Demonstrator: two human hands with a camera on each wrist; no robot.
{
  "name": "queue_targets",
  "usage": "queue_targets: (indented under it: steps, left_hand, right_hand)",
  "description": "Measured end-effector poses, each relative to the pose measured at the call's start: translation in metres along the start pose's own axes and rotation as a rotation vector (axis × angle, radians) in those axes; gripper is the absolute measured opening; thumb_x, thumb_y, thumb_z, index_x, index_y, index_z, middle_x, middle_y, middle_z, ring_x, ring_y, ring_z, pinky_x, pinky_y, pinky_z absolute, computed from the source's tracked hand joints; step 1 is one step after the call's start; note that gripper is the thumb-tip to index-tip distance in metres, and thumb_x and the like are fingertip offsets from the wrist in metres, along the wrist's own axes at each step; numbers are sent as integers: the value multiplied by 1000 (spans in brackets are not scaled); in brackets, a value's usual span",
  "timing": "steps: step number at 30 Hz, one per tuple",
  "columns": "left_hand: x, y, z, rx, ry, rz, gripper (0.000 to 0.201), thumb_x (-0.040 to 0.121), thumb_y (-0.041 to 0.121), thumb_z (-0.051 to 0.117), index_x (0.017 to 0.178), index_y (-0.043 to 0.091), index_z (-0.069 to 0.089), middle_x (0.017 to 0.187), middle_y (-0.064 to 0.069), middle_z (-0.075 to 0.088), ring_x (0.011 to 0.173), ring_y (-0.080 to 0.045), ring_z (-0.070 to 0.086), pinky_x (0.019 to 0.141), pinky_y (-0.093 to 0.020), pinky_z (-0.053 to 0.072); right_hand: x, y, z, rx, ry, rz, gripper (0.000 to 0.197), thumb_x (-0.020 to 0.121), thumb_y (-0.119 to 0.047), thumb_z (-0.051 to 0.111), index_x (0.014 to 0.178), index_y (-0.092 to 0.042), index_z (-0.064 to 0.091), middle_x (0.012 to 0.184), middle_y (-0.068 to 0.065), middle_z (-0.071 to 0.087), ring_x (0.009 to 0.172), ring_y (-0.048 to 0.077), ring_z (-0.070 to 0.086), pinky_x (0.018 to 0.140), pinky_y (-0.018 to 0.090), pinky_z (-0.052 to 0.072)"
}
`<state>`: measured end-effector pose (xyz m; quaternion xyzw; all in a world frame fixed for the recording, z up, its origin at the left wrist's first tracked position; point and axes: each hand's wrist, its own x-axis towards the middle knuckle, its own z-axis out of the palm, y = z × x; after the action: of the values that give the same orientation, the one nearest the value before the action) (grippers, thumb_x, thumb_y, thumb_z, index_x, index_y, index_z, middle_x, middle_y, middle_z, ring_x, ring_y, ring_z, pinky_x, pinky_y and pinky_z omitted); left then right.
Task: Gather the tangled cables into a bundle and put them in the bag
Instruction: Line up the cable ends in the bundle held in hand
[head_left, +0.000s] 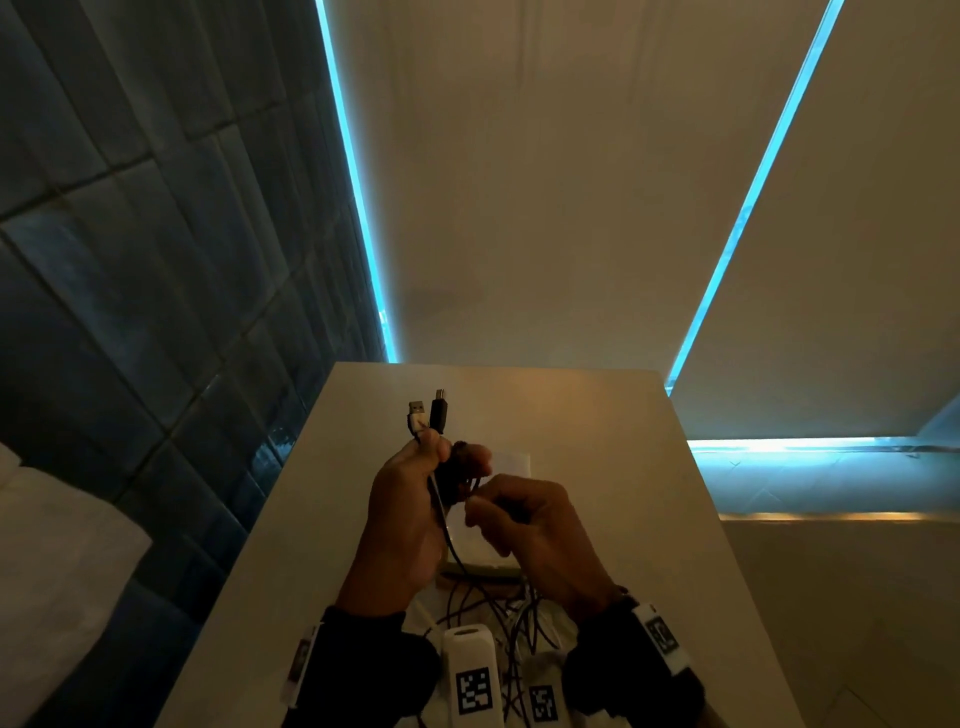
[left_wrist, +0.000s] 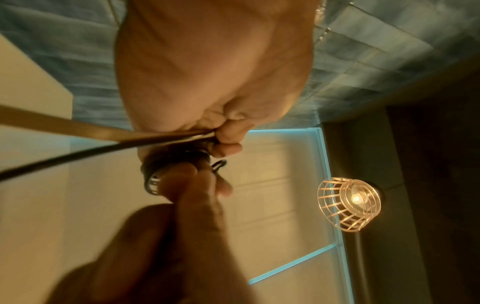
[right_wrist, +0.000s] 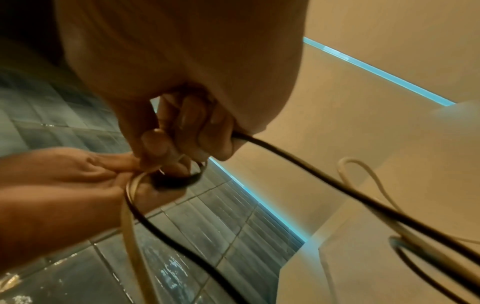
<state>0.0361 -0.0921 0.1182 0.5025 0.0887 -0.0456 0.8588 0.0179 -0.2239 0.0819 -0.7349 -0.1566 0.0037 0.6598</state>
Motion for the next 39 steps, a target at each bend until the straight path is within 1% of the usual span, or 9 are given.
queue_targets:
  steps: [3, 7, 14, 18, 22, 25, 32, 35, 39]
  left_hand:
    - [0, 3, 0, -154, -51, -13, 34, 101, 21, 34, 72, 9, 47, 66, -8, 55, 65, -21, 59, 73, -35, 47]
    - [0, 3, 0, -211, -92, 12, 29, 98, 22, 35, 71, 12, 43, 63, -3, 44, 51, -14, 42, 61, -30, 35]
    - [1, 5, -3, -179, -97, 70, 33, 100, 22, 32, 70, 14, 42, 57, 1, 42, 45, -9, 31, 55, -27, 28]
    - [1, 6, -3, -178, -95, 91, 33, 100, 23, 31, 70, 14, 41, 56, 2, 42, 45, -9, 31, 53, -26, 29]
    - [1, 8, -5, -196, -93, 101, 32, 99, 24, 33, 70, 14, 41, 57, 2, 42, 44, -8, 30, 51, -24, 29]
    - [2, 9, -8, -201, -89, 91, 33, 100, 24, 31, 70, 14, 41, 56, 2, 40, 44, -7, 29, 49, -23, 29]
    - [7, 5, -12, -71, -23, 107, 34, 102, 21, 31, 70, 12, 41, 54, 4, 37, 42, -6, 28, 46, -20, 28]
    - [10, 3, -13, 24, 24, 120, 35, 102, 21, 31, 70, 12, 40, 54, 4, 37, 43, -7, 28, 48, -22, 27]
    - [13, -3, -13, 109, 81, 118, 35, 103, 18, 31, 70, 12, 41, 57, 2, 38, 43, -8, 30, 50, -25, 26]
  right_hand:
    - [-1, 17, 0, 22, -30, 34, 24, 94, -13, 59, 72, -8, 65, 56, -6, 50, 52, 10, 41, 53, 23, 35]
    - [-1, 48, -2, 40, -4, 36, 33, 96, -23, 54, 71, -3, 60, 57, -6, 46, 52, 8, 40, 53, 20, 34]
    - [-9, 102, -1, -58, 56, 111, 34, 91, -41, 50, 65, -20, 54, 59, -8, 45, 56, 5, 43, 57, 20, 37]
    - [-12, 117, -1, -78, 76, 139, 31, 94, -30, 49, 63, -25, 52, 61, -2, 45, 58, 8, 43, 56, 23, 38]
    - [-15, 129, 0, -87, 84, 164, 32, 94, -29, 48, 62, -25, 49, 58, -8, 44, 56, 4, 39, 55, 20, 34]
    - [-19, 137, 0, -78, 86, 222, 41, 98, -14, 49, 60, -28, 48, 53, -13, 44, 51, -2, 38, 53, 15, 34]
    - [-16, 116, -6, -43, 192, 310, 34, 94, -7, 56, 61, -13, 59, 51, -10, 49, 46, -1, 48, 47, 13, 39]
    - [-11, 100, -11, 48, 349, 319, 28, 92, -14, 60, 64, -10, 63, 49, -6, 46, 45, 11, 39, 44, 23, 32]
    - [1, 63, -12, 193, 432, 200, 24, 93, -10, 57, 69, -6, 61, 49, -1, 41, 45, 15, 29, 44, 25, 24]
